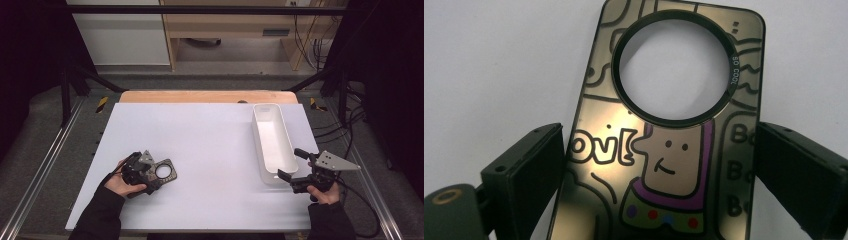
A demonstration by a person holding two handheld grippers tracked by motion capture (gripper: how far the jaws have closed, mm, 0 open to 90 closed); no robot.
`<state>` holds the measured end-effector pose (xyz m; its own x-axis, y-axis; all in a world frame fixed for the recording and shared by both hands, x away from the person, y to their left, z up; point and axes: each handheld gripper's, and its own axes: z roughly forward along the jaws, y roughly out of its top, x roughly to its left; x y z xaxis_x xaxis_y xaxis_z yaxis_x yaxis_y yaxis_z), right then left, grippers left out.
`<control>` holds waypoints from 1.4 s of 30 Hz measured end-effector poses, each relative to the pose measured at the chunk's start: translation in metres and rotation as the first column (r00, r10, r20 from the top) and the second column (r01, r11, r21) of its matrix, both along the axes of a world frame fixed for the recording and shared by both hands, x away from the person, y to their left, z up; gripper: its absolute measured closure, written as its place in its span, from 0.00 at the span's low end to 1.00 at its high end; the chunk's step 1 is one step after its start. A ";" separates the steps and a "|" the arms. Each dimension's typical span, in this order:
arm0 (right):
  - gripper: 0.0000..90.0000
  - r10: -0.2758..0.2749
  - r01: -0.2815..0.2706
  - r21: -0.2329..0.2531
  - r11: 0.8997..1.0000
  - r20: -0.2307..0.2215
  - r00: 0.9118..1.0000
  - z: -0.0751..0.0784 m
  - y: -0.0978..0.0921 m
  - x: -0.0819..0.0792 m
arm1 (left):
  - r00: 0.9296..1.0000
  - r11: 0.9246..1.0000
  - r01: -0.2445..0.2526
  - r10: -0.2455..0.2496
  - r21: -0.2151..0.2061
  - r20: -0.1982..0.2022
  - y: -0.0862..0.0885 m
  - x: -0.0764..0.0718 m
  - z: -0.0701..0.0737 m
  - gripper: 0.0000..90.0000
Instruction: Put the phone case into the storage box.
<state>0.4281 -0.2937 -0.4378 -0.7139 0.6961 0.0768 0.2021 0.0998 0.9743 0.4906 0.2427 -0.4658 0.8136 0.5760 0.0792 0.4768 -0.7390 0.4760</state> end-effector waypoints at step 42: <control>0.00 0.003 -0.003 -0.001 1.000 0.000 1.000 0.000 0.001 0.000 | 0.998 1.000 0.030 -0.030 0.005 -0.050 -0.001 0.005 0.002 0.13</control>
<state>0.4280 -0.2927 -0.4375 -0.7159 0.6940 0.0762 0.2022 0.1016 0.9741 0.4960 0.2416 -0.4640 0.8335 0.5510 0.0415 0.4774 -0.7558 0.4481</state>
